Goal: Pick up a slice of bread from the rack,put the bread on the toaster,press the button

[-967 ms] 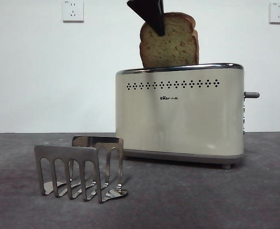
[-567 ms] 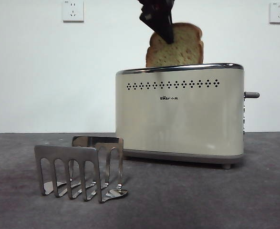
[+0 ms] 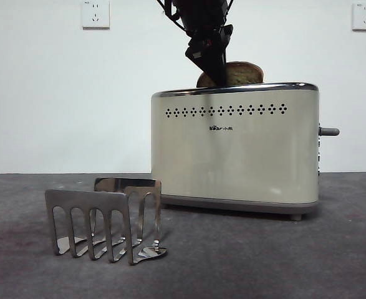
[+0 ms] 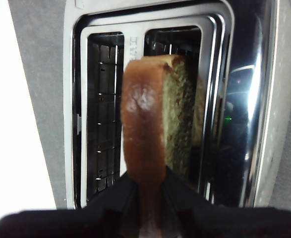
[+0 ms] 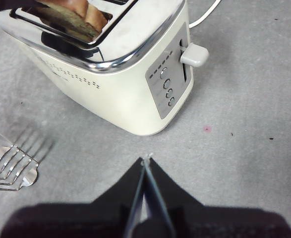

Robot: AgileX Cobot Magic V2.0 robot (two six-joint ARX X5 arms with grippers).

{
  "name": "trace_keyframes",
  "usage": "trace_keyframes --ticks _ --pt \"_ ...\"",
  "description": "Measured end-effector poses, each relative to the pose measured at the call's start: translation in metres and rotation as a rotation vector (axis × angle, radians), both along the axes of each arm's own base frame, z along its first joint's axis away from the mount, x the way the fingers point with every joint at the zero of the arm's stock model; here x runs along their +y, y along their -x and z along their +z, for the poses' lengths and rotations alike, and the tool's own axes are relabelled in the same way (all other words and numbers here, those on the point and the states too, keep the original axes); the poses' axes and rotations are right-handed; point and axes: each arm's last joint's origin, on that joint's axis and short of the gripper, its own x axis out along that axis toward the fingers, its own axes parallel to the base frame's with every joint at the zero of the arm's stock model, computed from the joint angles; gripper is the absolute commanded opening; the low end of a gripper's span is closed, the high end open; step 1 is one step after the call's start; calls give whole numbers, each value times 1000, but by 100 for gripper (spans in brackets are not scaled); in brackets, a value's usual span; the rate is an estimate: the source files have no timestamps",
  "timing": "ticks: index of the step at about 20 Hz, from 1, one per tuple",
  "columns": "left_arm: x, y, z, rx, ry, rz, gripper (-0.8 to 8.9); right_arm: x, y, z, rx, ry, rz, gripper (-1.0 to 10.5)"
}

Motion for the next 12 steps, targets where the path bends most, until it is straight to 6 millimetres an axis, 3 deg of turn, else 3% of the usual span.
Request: trace_keyframes --ticks 2,5,6,9,12 --pt "0 0 0 0 0 1 35 0 0 0 -1 1 1 0" --pt "0 0 0 7 14 17 445 0 0 0 -1 1 1 0" --pt "-1 -1 1 0 27 27 498 0 0 0 -1 1 1 0" --pt "0 -1 11 -28 111 72 503 0 0 0 -3 2 1 0" --pt "13 12 43 -68 213 108 503 -1 -5 3 -50 17 -27 0"
